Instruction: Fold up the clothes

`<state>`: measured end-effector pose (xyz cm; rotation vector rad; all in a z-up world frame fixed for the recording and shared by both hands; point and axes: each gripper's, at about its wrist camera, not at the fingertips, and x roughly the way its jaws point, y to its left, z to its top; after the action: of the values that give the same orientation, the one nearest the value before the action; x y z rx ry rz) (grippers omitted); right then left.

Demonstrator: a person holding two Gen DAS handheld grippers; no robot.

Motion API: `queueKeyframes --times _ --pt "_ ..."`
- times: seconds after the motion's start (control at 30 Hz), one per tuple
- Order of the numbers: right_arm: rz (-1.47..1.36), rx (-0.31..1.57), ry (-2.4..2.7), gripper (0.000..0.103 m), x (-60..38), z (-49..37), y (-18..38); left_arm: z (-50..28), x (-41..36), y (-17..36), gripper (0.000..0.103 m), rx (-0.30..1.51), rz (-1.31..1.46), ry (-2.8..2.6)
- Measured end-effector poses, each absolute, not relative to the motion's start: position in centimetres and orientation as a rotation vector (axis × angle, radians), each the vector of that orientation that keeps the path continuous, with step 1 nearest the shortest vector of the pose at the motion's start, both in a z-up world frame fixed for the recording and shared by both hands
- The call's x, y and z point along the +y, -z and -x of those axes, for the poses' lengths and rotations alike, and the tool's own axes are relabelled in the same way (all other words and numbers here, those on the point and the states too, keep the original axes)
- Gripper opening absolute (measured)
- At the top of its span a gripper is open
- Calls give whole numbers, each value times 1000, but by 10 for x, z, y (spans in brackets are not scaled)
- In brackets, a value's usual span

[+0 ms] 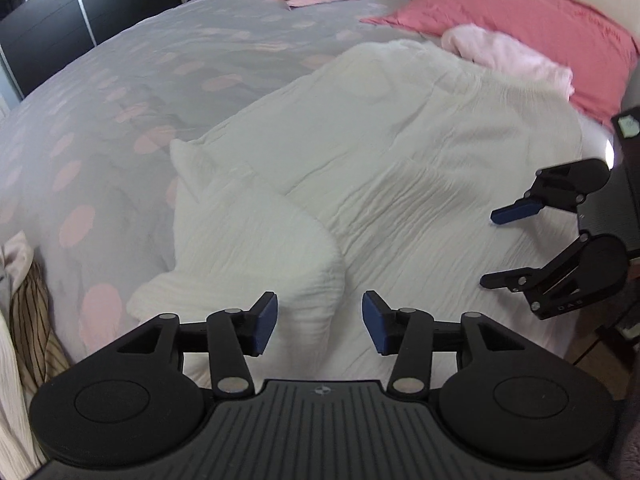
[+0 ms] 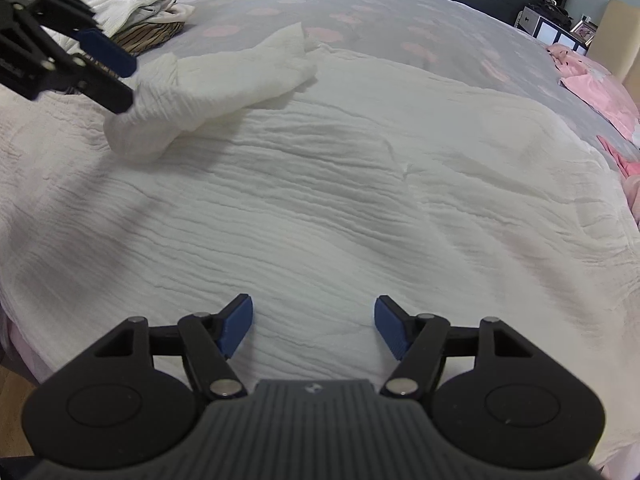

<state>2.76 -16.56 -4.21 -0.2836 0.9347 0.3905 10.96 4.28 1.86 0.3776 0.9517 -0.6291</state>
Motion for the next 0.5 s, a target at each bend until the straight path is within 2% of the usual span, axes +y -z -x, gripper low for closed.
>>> queueKeyframes --times 0.03,0.27,0.5 --pt "282 935 -391 71 -165 -28 42 -110 49 -22 49 942 -365 620" --pt "291 949 -406 72 -159 -28 45 -140 103 -32 50 901 -191 447" --pt "301 953 -405 72 -156 -32 48 -200 147 1 50 1024 133 265"
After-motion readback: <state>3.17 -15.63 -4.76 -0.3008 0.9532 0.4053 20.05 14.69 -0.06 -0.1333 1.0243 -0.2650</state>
